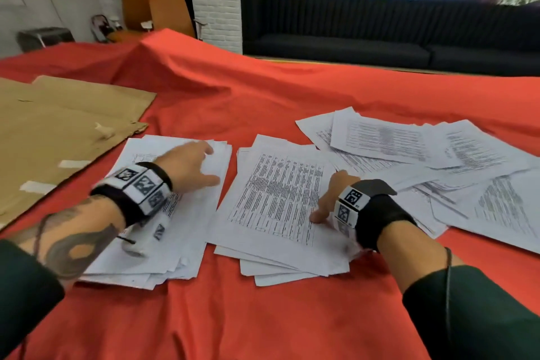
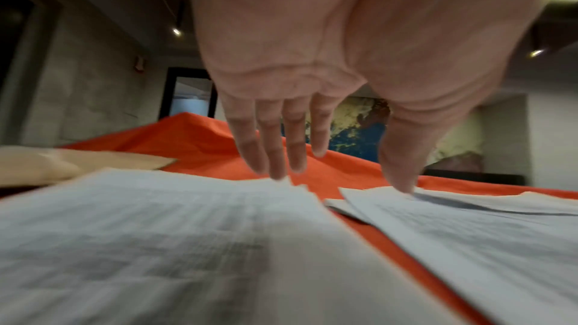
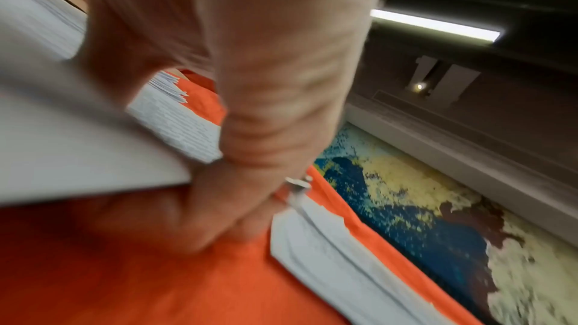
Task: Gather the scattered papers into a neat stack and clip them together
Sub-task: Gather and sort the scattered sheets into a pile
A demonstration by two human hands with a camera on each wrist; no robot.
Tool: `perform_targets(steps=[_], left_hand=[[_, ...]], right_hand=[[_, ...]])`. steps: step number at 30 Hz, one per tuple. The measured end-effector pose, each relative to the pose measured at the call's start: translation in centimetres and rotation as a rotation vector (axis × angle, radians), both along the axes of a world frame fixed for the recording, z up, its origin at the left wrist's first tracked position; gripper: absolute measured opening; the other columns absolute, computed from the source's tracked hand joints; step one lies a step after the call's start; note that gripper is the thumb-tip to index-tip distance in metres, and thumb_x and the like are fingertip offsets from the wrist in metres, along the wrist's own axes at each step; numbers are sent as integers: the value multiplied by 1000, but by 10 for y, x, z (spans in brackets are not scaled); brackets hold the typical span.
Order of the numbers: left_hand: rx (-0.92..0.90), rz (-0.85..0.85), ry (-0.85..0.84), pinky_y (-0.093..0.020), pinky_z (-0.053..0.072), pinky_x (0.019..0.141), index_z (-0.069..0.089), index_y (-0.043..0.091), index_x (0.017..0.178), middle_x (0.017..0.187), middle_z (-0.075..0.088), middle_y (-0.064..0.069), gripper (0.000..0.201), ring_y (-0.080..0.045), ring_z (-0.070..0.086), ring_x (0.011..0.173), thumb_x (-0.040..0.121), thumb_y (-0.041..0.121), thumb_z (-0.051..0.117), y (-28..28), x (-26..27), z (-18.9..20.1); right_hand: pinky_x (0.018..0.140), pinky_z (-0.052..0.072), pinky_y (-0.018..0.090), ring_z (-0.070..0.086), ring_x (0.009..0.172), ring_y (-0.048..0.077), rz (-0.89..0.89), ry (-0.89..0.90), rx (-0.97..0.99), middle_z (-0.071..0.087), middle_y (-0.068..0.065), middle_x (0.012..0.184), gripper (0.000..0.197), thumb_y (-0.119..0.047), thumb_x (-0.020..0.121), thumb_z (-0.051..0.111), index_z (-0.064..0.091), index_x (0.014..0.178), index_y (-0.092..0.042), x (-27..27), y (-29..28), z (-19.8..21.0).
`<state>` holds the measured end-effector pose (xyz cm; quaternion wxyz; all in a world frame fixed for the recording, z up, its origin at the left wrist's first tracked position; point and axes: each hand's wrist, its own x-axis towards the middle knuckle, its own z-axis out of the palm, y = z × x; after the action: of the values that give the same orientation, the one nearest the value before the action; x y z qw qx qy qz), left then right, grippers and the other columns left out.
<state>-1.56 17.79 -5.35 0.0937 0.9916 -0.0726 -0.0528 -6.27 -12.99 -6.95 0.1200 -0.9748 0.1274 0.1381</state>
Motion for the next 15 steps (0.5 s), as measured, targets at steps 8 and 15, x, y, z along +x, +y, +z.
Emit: perform_targets(steps=[8,15], left_hand=[[145,-175,218,-37,56,94,64,7,118,123,66,-12,67,-26,63,109,85,65,68,-112,7,-15],[-248,-43,169,-40,44,112,34,4,151,149,48,-13,126,-32,51,135,63,87,69,-132,6,-25]], right_hand=[[56,45,23,53,67,14,-18,-89,383,58,-3,80,49,-19,63,97,55,88,-18,-10,-29,-5],[57,40,19,47,61,-1,288,-630,512,57,-18,68,46,0,64,87,50,74,-25,-59,-60,52]])
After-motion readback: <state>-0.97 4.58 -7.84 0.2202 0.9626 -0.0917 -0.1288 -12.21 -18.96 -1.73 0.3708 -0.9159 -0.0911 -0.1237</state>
